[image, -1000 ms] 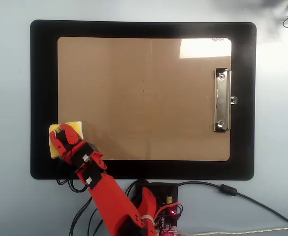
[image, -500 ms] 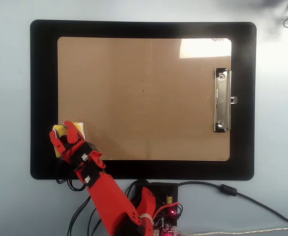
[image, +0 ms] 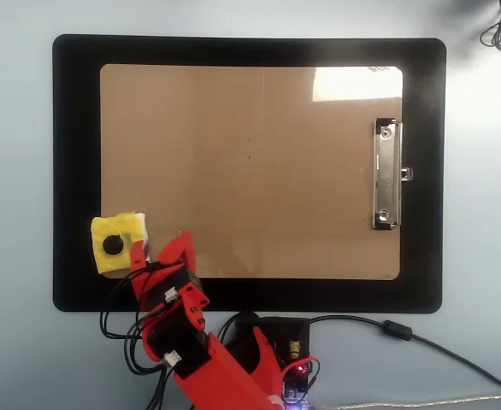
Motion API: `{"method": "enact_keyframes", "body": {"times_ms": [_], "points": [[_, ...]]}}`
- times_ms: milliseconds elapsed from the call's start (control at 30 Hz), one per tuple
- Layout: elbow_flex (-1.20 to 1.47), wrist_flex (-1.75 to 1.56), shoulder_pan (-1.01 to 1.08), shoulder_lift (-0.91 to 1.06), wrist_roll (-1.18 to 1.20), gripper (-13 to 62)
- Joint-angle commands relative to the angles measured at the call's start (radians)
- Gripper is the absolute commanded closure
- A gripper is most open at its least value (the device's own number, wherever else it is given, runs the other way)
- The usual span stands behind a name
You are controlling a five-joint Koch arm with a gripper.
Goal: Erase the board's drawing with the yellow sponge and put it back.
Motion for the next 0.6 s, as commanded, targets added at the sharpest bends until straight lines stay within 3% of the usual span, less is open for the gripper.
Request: {"method": "enact_keyframes", "body": {"times_ms": [0,100,267,567], "points": [[-0.063,0.359,0.104,0.028,0.069,16.7],[-0.028,0.402,0.373,0.075,0.299,16.7],[0.245,0.334,0.672,0.126,0.689,16.0],[0.707,0.284,0.732,0.342,0.707,15.0]]}}
